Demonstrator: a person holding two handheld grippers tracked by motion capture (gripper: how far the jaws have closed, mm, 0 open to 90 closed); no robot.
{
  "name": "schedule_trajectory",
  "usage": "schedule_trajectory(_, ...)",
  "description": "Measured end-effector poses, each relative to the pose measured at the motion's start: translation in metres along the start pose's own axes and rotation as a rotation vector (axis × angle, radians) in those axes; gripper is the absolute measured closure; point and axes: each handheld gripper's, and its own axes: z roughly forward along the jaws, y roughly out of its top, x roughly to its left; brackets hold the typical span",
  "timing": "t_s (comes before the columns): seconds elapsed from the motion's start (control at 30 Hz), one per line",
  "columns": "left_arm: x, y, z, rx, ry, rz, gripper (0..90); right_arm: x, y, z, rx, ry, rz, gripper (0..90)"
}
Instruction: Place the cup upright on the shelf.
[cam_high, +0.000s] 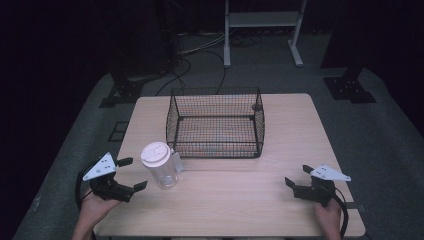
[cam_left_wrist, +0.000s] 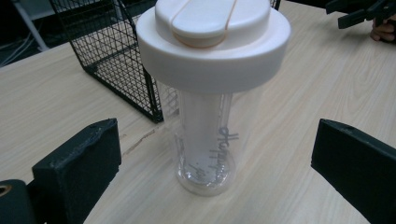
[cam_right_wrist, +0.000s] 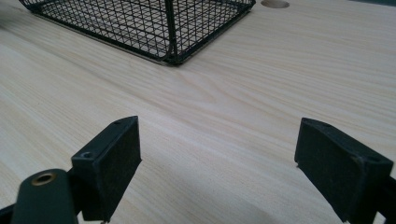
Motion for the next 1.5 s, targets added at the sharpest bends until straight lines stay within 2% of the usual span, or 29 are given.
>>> schedule_trajectory(0.17, 0.005, 0.003, 0.015, 0.046, -0.022, -0.006, 0.6, 0.0, 0.0, 0.0, -0.001, 0.0, -0.001, 13.5)
schedule_trajectory(0.53, 0.004, 0.012, 0.036, 0.071, -0.055, 0.002, 0.6, 0.0, 0.0, 0.0, -0.002, 0.0, -0.003, 13.5)
schedule_trajectory(0.77, 0.004, 0.021, 0.046, 0.063, -0.063, 0.012, 0.6, 0.0, 0.0, 0.0, -0.003, 0.001, -0.003, 13.5)
schedule_trajectory(1.3, 0.006, 0.033, 0.064, 0.067, -0.074, 0.003, 0.7, 0.0, 0.0, 0.0, -0.004, 0.001, -0.005, 13.5)
schedule_trajectory(1.5, 0.007, 0.033, 0.065, 0.079, -0.068, 0.013, 6.5, 0.0, 0.0, 0.0, -0.004, 0.002, -0.005, 13.5)
